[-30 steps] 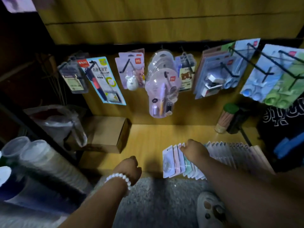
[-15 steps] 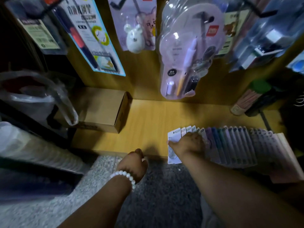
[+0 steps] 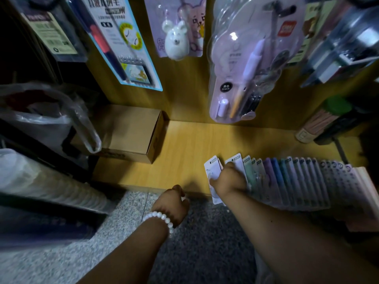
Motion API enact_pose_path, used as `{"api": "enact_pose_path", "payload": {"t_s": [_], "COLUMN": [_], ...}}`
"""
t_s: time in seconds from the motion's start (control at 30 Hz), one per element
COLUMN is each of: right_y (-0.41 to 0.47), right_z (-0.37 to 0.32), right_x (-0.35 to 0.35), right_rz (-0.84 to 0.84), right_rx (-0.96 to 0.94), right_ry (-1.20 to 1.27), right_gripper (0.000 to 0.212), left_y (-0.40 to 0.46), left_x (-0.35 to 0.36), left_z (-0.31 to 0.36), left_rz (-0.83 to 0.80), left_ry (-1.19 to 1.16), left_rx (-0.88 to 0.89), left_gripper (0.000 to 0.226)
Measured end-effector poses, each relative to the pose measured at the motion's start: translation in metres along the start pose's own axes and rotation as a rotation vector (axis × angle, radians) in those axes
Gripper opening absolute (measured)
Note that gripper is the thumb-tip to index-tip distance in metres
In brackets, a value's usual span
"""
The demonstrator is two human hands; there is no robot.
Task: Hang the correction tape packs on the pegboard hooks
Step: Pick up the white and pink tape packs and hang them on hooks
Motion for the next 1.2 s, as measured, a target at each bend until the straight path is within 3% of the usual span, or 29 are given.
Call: {"api": "enact_pose_path", "payload": {"t_s": [0.1,0.27,0.33,0.4,0.47,0.53,0.63,0.73,0.8,1.03,1.2], "right_y": [-0.003,-0.011,-0.018,-0.02,-0.018,-0.011,-0.005,-0.001,0.0,0.006,0.01], "right_z": [-0.002,-0.01,-0.01,-0.009,-0.007,0.002,0.027,0.051,0.059,0.051,0.051], "right_x": [-0.006,-0.015,-0.018,-0.019,-0.018,-0.018,-0.025,-0.019,-0.013,-0.009,-0.005], "right_rz": [-0.057,-0.298,-0.396,-0.447,-0.382,-0.106,0.28,0.258,0.206,0.127,0.123], "right_rx": [-0.047,-0.01,-0.028,-0.045,-0.068,-0.078,0.036,0.093,0.095,0.033,0.035], "right_ry": [0.277,0.978,1.098,1.129,1.034,0.737,0.324,0.124,0.057,-0.152,-0.147], "right_gripper": [0.06,0.028,0.02,0.029,0.035,0.042,0.062,0.09,0.095,0.065,0.072], "left_y": [0.0,0.001,0.001,0.003,0.003,0.007,0.01,0.013,0.016,0.02,0.02], "left_x": [-0.002,0.0,0.003,0.011,0.014,0.017,0.02,0.024,0.026,0.027,0.03], "left_z": [0.006,0.02,0.02,0.018,0.018,0.016,0.013,0.009,0.006,-0.003,-0.007], "left_rz": [-0.028,-0.164,-0.216,-0.295,-0.342,-0.342,-0.343,-0.348,-0.351,-0.328,-0.311], "left_ry": [-0.143,-0.654,-0.859,-1.007,-1.09,-1.103,-1.124,-1.13,-1.141,-1.142,-1.14], "left_rx": [-0.046,-0.17,-0.183,-0.173,-0.141,-0.137,-0.153,-0.177,-0.188,-0.205,-0.236], "left_gripper": [0.032,0.07,0.084,0.074,0.049,0.034,0.034,0.036,0.036,0.036,0.036]}}
Point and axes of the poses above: each hand's wrist, its own y-axis towards the middle knuckle, its own x-axis out of the palm, z = x × y, the point moved 1 cm from there along y, towards the middle knuckle, and after that the axes turned 9 degrees about -x, right-handed, at the moved point
